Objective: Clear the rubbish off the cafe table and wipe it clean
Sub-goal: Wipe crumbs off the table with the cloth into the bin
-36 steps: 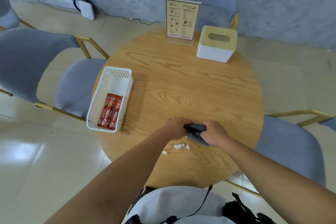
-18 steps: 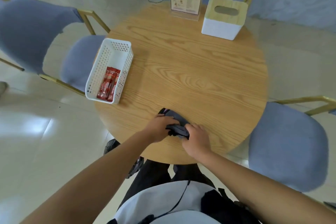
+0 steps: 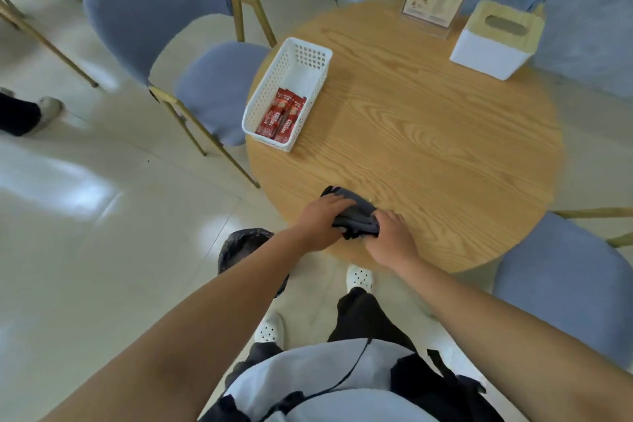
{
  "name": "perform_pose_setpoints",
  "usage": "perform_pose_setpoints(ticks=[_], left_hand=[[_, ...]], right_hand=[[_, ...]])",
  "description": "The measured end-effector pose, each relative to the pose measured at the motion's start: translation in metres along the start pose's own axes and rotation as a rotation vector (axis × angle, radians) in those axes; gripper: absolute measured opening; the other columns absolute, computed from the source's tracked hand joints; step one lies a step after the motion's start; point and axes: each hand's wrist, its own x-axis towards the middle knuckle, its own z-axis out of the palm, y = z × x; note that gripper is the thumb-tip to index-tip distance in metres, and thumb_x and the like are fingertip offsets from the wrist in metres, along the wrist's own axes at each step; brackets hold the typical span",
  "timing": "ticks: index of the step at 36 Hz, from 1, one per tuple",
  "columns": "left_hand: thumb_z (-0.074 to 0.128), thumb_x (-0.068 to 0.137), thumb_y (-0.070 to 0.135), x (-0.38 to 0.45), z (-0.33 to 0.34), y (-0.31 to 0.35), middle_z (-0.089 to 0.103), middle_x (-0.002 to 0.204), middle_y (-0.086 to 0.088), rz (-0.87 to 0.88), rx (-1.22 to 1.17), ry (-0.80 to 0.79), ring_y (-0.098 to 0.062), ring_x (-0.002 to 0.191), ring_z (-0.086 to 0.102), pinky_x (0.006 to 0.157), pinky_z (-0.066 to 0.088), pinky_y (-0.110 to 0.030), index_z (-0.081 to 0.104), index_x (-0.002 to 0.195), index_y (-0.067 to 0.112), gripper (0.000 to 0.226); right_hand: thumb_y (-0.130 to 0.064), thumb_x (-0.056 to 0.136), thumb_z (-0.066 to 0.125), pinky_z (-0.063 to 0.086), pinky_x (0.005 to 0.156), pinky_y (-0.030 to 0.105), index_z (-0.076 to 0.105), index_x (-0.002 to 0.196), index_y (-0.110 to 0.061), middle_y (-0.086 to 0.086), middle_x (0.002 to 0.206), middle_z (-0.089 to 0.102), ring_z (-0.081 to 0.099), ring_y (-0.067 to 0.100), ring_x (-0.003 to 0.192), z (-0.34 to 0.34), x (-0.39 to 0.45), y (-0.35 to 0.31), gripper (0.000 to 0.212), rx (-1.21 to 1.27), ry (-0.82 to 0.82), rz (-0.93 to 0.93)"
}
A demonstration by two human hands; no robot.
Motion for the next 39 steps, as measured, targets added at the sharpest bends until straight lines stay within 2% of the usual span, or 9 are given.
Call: perform_pose_setpoints(ticks=[2, 6, 11, 15, 18, 22, 26, 31, 39], left_hand=[[0.062, 0.092, 0.012, -0.022, 0.004, -0.014, 0.029, 0.165, -0.007, -0.06, -0.074, 0.067, -0.027, 0.153, 0.023, 0.122, 0.026, -0.042, 0.035, 0.156, 0.021, 0.071], [0.059, 0.094, 0.012, -0.074, 0.019, -0.048, 0.018, 0.168, -0.008, -0.19, -0.216, 0.149, -0.028, 0.153, 0.02, 0.122, 0.027, -0.043, 0.024, 0.16, 0.026, 0.077], [0.055, 0.096, 0.014, -0.139, 0.042, -0.121, 0.06, 0.131, -0.011, -0.504, -0.555, 0.175, -0.031, 0.114, 0.06, 0.088, 0.05, -0.037, 0.04, 0.152, 0.025, 0.058], [0.053, 0.095, 0.015, -0.2, 0.064, -0.173, 0.065, 0.122, -0.014, -0.777, -0.583, 0.146, -0.036, 0.107, 0.063, 0.082, 0.055, -0.04, 0.055, 0.132, 0.007, 0.038], [0.054, 0.096, 0.016, -0.231, 0.077, -0.199, 0.065, 0.119, -0.01, -0.867, -0.575, 0.135, -0.035, 0.109, 0.063, 0.093, 0.055, -0.043, 0.058, 0.129, 0.008, 0.034], [0.057, 0.095, 0.02, -0.248, 0.118, -0.241, 0.062, 0.131, -0.01, -1.0, -0.65, 0.054, -0.03, 0.115, 0.06, 0.098, 0.052, -0.039, 0.055, 0.139, 0.014, 0.044], [0.059, 0.095, 0.016, -0.234, 0.171, -0.284, 0.066, 0.117, -0.008, -1.065, -0.764, 0.036, -0.027, 0.102, 0.062, 0.091, 0.051, -0.035, 0.056, 0.137, 0.013, 0.042], [0.059, 0.098, 0.017, -0.194, 0.221, -0.333, 0.061, 0.123, -0.007, -1.092, -0.849, 0.076, -0.026, 0.108, 0.058, 0.095, 0.048, -0.034, 0.052, 0.142, 0.012, 0.045], [0.067, 0.095, 0.029, -0.114, 0.31, -0.456, 0.05, 0.148, -0.017, -1.156, -0.965, 0.19, -0.037, 0.128, 0.053, 0.107, 0.048, -0.051, 0.027, 0.157, 0.011, 0.076]], right_hand=[[-0.016, 0.087, 0.056, 0.04, 0.1, 0.037, 0.053, 0.129, -0.013, 0.004, 0.134, 0.05, 0.042, 0.024, 0.127, 0.003, -0.01, -0.004, 0.042, 0.035, -0.002, 0.015], [-0.023, 0.09, 0.053, 0.027, 0.117, 0.045, 0.04, 0.148, -0.017, 0.005, 0.153, 0.039, 0.031, 0.026, 0.143, 0.018, -0.034, -0.005, 0.06, -0.029, 0.12, 0.054], [-0.021, 0.083, 0.057, 0.011, 0.119, 0.054, 0.036, 0.149, -0.015, 0.016, 0.159, 0.022, 0.015, 0.032, 0.147, 0.068, -0.07, -0.05, 0.069, -0.236, 0.372, -0.103], [-0.025, 0.083, 0.058, 0.01, 0.12, 0.053, 0.035, 0.15, -0.02, 0.014, 0.16, 0.019, 0.014, 0.032, 0.147, 0.141, -0.111, -0.096, 0.071, -0.219, 0.215, -0.216], [-0.025, 0.087, 0.056, 0.01, 0.12, 0.044, 0.035, 0.15, -0.022, 0.008, 0.162, 0.02, 0.014, 0.026, 0.149, 0.189, -0.121, -0.117, 0.066, -0.098, 0.04, -0.174], [-0.029, 0.095, 0.053, 0.024, 0.117, 0.039, 0.034, 0.152, -0.018, 0.003, 0.16, 0.028, 0.028, 0.02, 0.146, 0.247, -0.107, -0.117, 0.061, 0.128, -0.189, 0.104], [-0.033, 0.095, 0.055, 0.039, 0.099, 0.031, 0.036, 0.15, -0.017, 0.004, 0.152, 0.038, 0.048, 0.024, 0.13, 0.304, -0.059, -0.09, 0.061, 0.258, -0.32, 0.386], [-0.031, 0.094, 0.054, 0.047, 0.095, 0.037, 0.038, 0.148, -0.015, 0.008, 0.142, 0.05, 0.056, 0.027, 0.117, 0.363, 0.014, -0.052, 0.059, 0.346, -0.354, 0.607], [-0.025, 0.092, 0.058, 0.049, 0.093, 0.037, 0.024, 0.155, -0.016, 0.009, 0.146, 0.047, 0.055, 0.031, 0.12, 0.48, 0.135, -0.01, 0.073, 0.424, -0.281, 0.625]])
